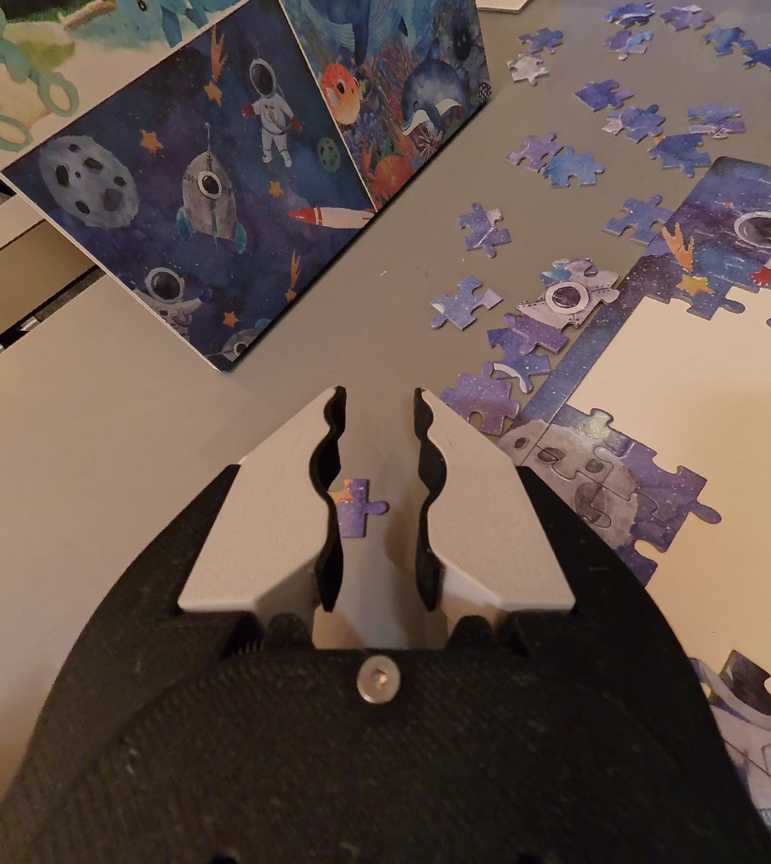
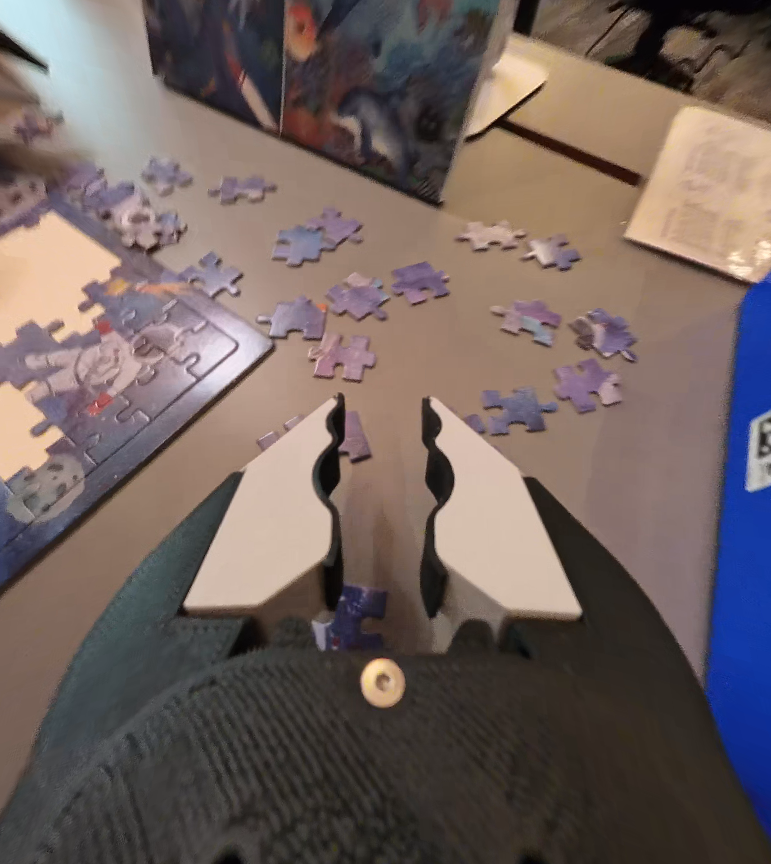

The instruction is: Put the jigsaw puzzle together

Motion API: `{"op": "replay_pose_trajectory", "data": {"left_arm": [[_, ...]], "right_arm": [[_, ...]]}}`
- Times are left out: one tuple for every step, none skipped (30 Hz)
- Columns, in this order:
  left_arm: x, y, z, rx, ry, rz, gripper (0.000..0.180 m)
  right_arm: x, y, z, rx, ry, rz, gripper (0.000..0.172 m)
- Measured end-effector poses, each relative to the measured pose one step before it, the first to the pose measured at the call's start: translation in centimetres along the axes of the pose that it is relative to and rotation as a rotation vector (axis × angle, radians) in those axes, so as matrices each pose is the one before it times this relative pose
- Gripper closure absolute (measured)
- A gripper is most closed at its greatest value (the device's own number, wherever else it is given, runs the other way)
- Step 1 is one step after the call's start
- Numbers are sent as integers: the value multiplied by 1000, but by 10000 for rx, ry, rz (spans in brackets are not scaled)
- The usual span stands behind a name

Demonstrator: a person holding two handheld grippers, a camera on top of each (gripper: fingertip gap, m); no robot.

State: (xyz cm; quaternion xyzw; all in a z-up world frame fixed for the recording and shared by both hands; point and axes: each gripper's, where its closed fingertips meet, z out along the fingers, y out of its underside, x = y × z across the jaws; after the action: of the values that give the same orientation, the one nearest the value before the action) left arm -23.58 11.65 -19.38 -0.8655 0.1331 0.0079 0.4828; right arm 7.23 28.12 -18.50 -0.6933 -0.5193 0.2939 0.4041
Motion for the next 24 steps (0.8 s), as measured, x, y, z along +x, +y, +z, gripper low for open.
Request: {"op": "replay_pose_trajectory", "data": {"left_arm": [[21, 7, 12, -5, 10, 2, 152], [33, 10, 25, -8, 8, 7, 152], [24, 24, 34, -15, 5, 12, 152], [24, 39, 36, -20, 2, 10, 152], [1, 48, 26, -18, 2, 4, 152], [0, 26, 18, -14, 0, -2, 151], [-17, 10, 5, 2, -3, -7, 152], [-17, 4, -7, 6, 0, -13, 152], [-24, 4, -2, 4, 2, -16, 152], [-8, 12, 4, 1, 2, -10, 152], [-7, 14, 8, -6, 0, -4, 152], [5, 23, 14, -8, 2, -2, 151], [3, 22, 20, -11, 4, 0, 151], [4, 11, 10, -7, -1, 5, 151], [15, -2, -5, 2, -2, 6, 152], [-6, -9, -5, 1, -2, 3, 152], [12, -14, -8, 6, 1, -1, 152], [-6, -3, 2, 4, 2, -1, 152], [-3, -7, -6, -1, -1, 0, 152], [2, 13, -3, 1, -2, 0, 152], [-13, -1, 6, -1, -2, -2, 152], [-4, 7, -9, 1, 0, -5, 151], [-9, -1, 1, 4, 3, -7, 151], [-7, -11, -4, 3, 1, -4, 151]], "right_arm": [[308, -360, -377, 311, -56, 323, 141], [64, -244, -228, 220, -133, 225, 141], [-73, -55, -73, 87, -137, 105, 141], [-97, 143, 70, -74, -71, -6, 140], [-121, 288, 170, -188, -18, -105, 139], [-209, 322, 233, -232, -10, -175, 138], [-244, 345, 285, -250, -2, -215, 137], [-235, 361, 296, -271, 22, -243, 137], [-243, 360, 303, -276, 32, -257, 136], [-284, 311, 288, -239, 3, -241, 136], [-315, 223, 248, -181, -52, -194, 135], [-352, 175, 200, -136, -114, -132, 134], [-335, 171, 182, -112, -149, -77, 134], [-237, 180, 160, -114, -125, -41, 133], [-139, 210, 131, -121, -76, -28, 131], [-55, 192, 93, -109, -30, -29, 131], [-4, 145, 73, -80, 2, -29, 130], [20, 78, 25, -43, 10, -18, 130], [17, 36, 4, -15, 5, -1, 130], [42, 31, -10, -9, 12, 9, 130], [89, 67, -8, -20, 27, 16, 130], [82, 61, -9, -8, 9, 37, 131], [54, 32, -21, 10, -17, 59, 131], [77, 43, -38, -4, -5, 51, 131]]}}
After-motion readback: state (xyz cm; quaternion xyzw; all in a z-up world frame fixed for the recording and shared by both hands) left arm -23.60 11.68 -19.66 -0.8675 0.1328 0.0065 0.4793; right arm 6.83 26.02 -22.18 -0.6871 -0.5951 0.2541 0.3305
